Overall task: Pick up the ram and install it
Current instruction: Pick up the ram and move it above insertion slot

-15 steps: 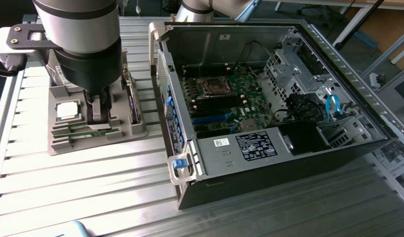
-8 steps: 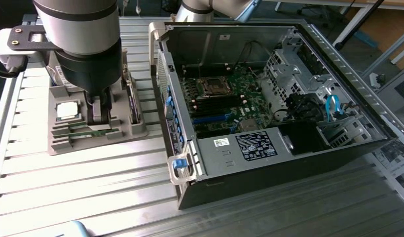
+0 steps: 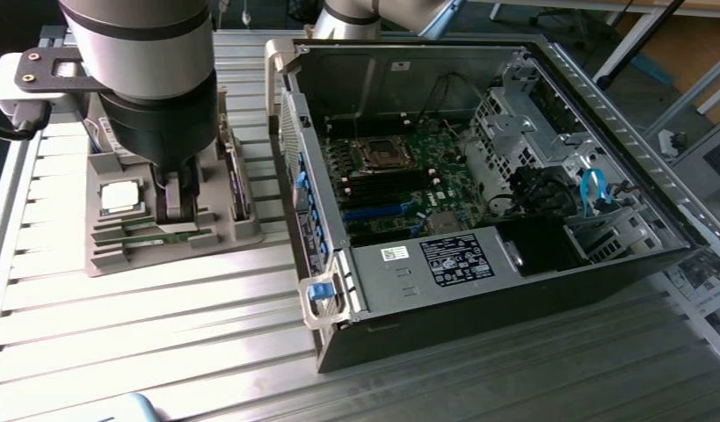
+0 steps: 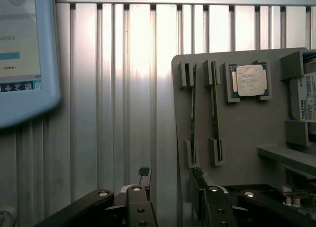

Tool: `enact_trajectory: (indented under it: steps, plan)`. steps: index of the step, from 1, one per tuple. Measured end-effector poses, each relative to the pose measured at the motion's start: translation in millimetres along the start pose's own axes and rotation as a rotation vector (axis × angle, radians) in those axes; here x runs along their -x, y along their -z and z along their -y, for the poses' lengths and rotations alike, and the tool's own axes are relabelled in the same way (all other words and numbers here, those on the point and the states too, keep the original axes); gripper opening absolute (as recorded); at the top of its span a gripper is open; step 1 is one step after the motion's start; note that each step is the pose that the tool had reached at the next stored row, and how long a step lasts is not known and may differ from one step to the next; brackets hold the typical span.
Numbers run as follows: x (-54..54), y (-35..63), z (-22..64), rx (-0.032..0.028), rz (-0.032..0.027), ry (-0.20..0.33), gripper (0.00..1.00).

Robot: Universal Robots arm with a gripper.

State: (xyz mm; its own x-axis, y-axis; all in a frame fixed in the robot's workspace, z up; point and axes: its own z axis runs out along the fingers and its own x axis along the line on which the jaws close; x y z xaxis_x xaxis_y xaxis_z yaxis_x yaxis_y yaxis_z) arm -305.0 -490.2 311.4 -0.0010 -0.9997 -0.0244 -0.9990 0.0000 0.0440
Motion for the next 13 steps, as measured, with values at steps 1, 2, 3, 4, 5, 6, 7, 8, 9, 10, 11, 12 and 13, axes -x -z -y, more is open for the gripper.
enact_trajectory:
  steps: [1,2,3,4,5,6,7,8,9,10,11,12,13]
  plan:
    - [0.0,-0.3,0.0,0.0000,0.0000,0.000,0.44]
    - [0.0,-0.6,0.0,0.0000,0.0001,0.000,0.44]
    - [0.0,-1.0,0.1,-0.0001,0.0001,0.000,0.44]
    - [0.0,-1.3,0.1,0.0000,0.0000,0.000,0.44]
    - [0.0,-1.8,0.1,0.0000,0.0000,0.000,0.44]
    - [0.0,-2.1,0.1,0.0000,0.0000,0.000,0.44]
    - [0.0,-2.5,0.1,-0.0001,0.0001,0.000,0.44]
    - [-0.1,-3.0,0.1,0.0000,0.0000,0.000,0.44]
    - [-0.1,-3.8,0.2,0.0000,0.0000,0.000,0.44]
    - [-0.1,-4.1,0.2,0.0000,0.0001,0.000,0.44]
    - [-0.1,-4.6,0.2,0.0000,0.0001,0.000,0.44]
    - [-0.1,-5.3,0.2,0.0000,0.0000,0.000,0.44]
    - [-0.1,-5.8,0.3,0.0000,0.0000,0.000,0.44]
